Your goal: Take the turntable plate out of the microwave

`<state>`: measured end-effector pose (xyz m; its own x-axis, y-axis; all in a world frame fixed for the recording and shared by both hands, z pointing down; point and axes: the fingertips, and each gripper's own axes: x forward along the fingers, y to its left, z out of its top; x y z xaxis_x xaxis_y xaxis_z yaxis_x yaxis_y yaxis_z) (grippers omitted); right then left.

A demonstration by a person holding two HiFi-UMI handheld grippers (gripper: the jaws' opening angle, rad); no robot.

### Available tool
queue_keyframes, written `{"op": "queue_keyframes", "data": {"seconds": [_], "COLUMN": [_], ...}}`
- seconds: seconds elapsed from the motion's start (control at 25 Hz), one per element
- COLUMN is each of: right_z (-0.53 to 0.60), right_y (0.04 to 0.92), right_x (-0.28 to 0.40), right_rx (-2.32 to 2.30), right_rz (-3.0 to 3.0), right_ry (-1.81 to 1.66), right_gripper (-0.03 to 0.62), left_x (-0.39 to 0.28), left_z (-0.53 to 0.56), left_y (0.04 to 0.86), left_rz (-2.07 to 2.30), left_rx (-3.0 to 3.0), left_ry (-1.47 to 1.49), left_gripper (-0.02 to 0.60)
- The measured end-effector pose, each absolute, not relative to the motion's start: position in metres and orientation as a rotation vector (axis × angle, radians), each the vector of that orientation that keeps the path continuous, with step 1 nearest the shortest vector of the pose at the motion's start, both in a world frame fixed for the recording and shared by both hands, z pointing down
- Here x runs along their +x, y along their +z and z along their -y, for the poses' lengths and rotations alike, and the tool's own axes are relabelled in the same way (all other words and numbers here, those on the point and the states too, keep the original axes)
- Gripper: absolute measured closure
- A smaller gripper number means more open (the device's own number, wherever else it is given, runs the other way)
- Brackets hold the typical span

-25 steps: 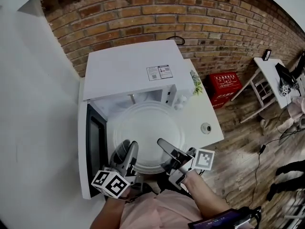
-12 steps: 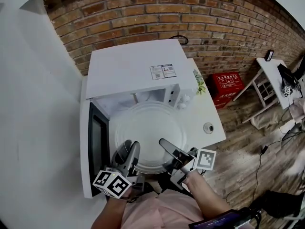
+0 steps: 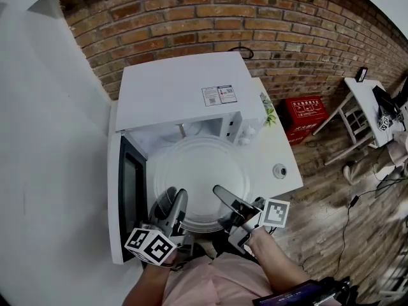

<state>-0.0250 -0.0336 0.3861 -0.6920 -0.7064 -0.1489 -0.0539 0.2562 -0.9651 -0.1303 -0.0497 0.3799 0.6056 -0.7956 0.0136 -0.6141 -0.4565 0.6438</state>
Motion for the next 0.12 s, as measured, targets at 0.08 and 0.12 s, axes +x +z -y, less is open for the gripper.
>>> {"op": "queue_keyframes", "data": {"seconds": [0.08,0.12], "right_z": [0.0341,0.0343], "right_y": [0.3861,0.3862], "right_x": [-0.0247,-0.0245], "right_rx": [-0.686,-0.686], "right_rz": [-1.959,-1.960], "right_ry": [-1.469,-1.470], "right_gripper": [0.563,0.563], "left_x": [-0.1300,-0.1299], "left_z": [0.0500,0.0502], "left_y": [0.3799,0.3800], "left_rz": [1.110,1.110], "left_rx": [2.220,2.219], "left_ry": [-0.386,-0.385], "left_gripper": [0.416,0.416]}}
